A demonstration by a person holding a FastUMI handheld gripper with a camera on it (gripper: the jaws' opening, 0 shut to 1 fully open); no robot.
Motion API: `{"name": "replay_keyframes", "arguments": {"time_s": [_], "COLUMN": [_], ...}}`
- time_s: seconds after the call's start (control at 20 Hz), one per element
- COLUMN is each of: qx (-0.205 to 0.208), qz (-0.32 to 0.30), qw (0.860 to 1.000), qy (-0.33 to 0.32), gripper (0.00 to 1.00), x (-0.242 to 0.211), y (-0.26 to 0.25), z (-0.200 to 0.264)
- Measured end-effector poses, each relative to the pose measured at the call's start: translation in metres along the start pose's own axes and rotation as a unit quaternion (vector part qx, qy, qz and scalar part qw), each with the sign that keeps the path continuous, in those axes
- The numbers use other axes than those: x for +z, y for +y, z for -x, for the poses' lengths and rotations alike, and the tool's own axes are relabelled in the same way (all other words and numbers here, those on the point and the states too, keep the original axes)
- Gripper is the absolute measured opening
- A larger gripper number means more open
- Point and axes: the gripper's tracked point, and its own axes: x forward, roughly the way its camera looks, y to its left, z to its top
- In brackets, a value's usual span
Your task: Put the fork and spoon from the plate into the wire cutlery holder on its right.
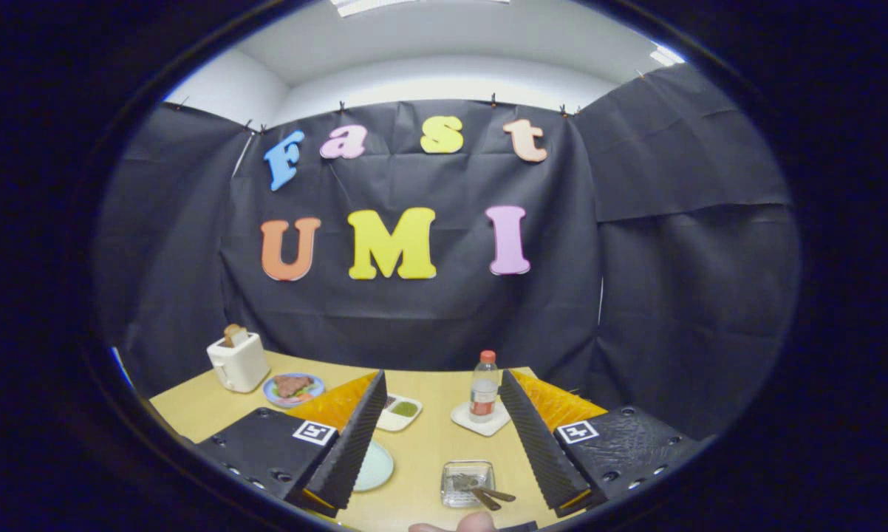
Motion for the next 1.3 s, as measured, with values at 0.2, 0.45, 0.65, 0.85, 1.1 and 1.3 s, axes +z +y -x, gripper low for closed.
{"name": "replay_keyframes", "arguments": {"time_s": [0.2, 0.45, 0.65, 0.85, 1.1, 1.3], "qx": [-0.003, -0.004, -0.007, -0.021, -0.023, -0.003], "qz": [-0.013, -0.034, -0.037, -0.036, -0.038, -0.011], "qw": [0.999, 0.998, 0.998, 0.998, 0.997, 0.998], "qy": [-0.047, -0.048, -0.047, -0.043, -0.057, -0.06], "gripper": [0.92, 0.93, 0.93, 0.93, 0.96, 0.96], "x": [0.01, -0.031, -0.053, -0.048, -0.033, -0.034], "y": [0.018, 0.059, 0.076, 0.072, 0.087, 0.101], "z": [0.017, 0.026, 0.023, 0.024, 0.026, 0.034]}}
